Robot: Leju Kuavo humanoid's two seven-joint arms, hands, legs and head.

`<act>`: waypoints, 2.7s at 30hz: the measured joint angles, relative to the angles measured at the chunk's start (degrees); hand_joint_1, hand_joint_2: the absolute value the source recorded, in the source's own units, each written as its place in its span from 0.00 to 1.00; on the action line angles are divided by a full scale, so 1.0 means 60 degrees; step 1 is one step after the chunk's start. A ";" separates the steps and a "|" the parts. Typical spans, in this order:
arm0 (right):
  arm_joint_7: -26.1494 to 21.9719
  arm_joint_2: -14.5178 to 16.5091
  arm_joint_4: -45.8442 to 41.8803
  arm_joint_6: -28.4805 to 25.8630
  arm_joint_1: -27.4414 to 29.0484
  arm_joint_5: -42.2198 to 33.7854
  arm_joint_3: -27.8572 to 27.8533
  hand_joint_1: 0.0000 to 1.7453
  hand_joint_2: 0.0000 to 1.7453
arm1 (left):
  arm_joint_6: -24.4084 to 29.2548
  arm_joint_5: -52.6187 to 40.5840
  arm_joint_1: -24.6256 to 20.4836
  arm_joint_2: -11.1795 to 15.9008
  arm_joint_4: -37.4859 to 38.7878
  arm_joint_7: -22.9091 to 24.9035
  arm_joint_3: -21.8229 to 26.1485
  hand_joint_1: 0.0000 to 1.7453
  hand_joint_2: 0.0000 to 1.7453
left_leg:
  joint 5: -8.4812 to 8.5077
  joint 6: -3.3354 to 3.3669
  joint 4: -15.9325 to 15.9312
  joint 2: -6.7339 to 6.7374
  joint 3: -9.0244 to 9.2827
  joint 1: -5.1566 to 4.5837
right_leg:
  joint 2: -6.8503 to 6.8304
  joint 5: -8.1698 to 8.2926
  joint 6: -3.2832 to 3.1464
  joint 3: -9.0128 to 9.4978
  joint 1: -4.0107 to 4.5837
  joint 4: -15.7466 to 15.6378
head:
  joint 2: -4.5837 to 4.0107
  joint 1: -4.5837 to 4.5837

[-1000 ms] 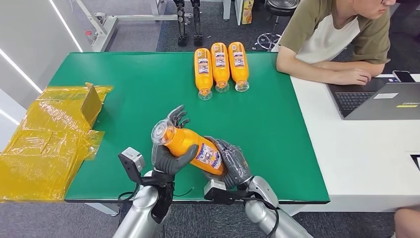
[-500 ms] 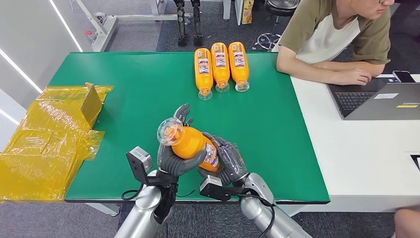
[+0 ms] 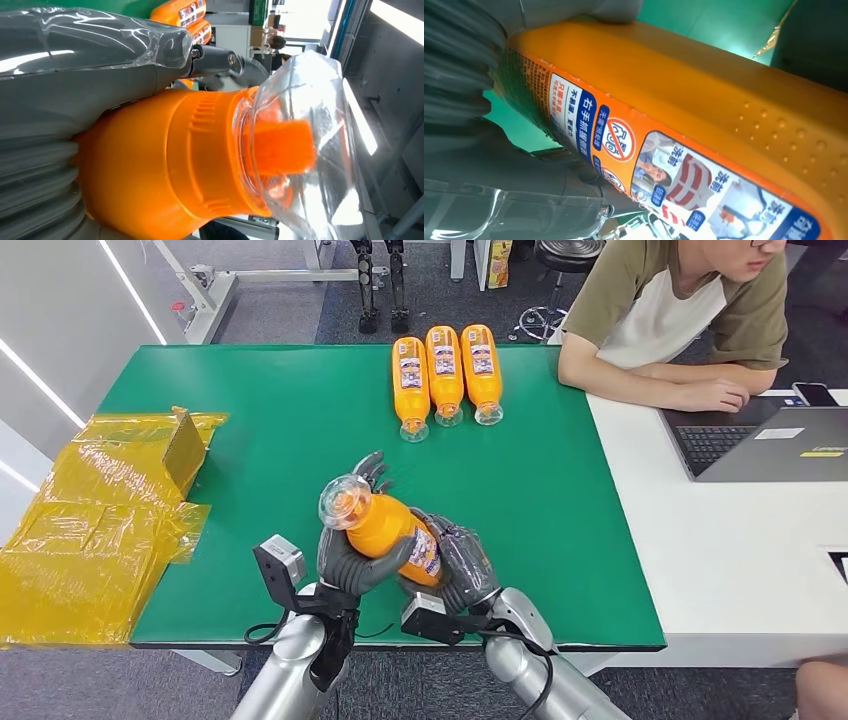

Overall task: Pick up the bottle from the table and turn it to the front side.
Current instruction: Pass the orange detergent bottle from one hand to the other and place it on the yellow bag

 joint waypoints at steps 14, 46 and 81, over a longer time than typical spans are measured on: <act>0.0453 -0.0015 -0.0251 0.0385 0.0239 0.0905 -0.0202 1.00 1.00 | 0.0130 0.0027 0.0007 0.0005 0.0000 -0.0112 0.0041 1.00 1.00 | 0.0000 0.0000 0.0000 0.0004 -0.0001 0.0000 | 0.0004 0.0000 0.0000 -0.0004 0.0000 0.0000 | 0.0000 0.0000; -0.0016 0.0363 -0.0551 -0.1308 0.0752 0.0290 -0.0223 0.00 1.00 | 0.2071 -0.0729 -0.0203 0.0051 -0.0658 -0.0073 0.0182 1.00 1.00 | 0.0000 0.0000 -0.0004 -0.0004 -0.0008 0.0002 | -0.0004 -0.0003 -0.0002 -0.0003 0.0001 0.0001 | -0.0002 0.0002; -0.0874 0.1184 -0.4146 -0.2684 0.3526 -0.1209 -0.1053 0.00 1.00 | 0.6730 -1.3542 -0.4631 0.3903 0.4063 0.6154 0.2857 1.00 1.00 | 0.0012 -0.0027 -0.0010 0.0017 -0.0006 0.0007 | 0.0012 0.0004 -0.0028 -0.0019 0.0003 0.0020 | -0.0001 0.0010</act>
